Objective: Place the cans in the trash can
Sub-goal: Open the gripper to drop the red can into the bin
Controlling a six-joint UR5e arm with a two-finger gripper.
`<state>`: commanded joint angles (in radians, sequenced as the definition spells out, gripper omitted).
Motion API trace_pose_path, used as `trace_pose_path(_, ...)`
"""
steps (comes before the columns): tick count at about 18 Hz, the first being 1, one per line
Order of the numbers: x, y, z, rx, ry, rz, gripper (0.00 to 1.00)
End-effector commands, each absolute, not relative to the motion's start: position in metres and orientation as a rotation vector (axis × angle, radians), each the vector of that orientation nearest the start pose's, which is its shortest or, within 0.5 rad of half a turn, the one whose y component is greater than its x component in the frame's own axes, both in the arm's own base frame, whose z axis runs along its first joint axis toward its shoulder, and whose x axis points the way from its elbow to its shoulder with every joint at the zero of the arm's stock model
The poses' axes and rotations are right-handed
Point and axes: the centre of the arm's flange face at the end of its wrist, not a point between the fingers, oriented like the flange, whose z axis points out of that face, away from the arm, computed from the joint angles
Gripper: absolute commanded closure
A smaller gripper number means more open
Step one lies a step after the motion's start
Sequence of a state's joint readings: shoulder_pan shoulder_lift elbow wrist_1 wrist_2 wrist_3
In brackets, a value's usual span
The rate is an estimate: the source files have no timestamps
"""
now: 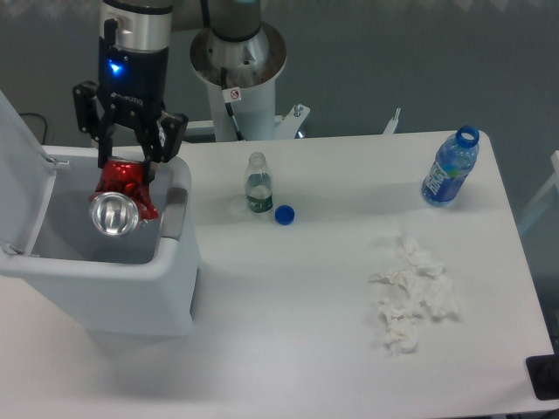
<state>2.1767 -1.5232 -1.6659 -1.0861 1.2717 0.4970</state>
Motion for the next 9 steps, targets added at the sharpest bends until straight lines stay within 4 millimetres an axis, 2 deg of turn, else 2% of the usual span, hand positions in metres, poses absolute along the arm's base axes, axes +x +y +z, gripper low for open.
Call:
trace_pose_path(3, -0.1487, 0.5093, 0.5208, -2.623, -0.043, -0.035, 0.36)
trace_pose_path(9, -0.1499, 0.5124, 0.5171, -2.628, -0.04, -0.039, 0.15)
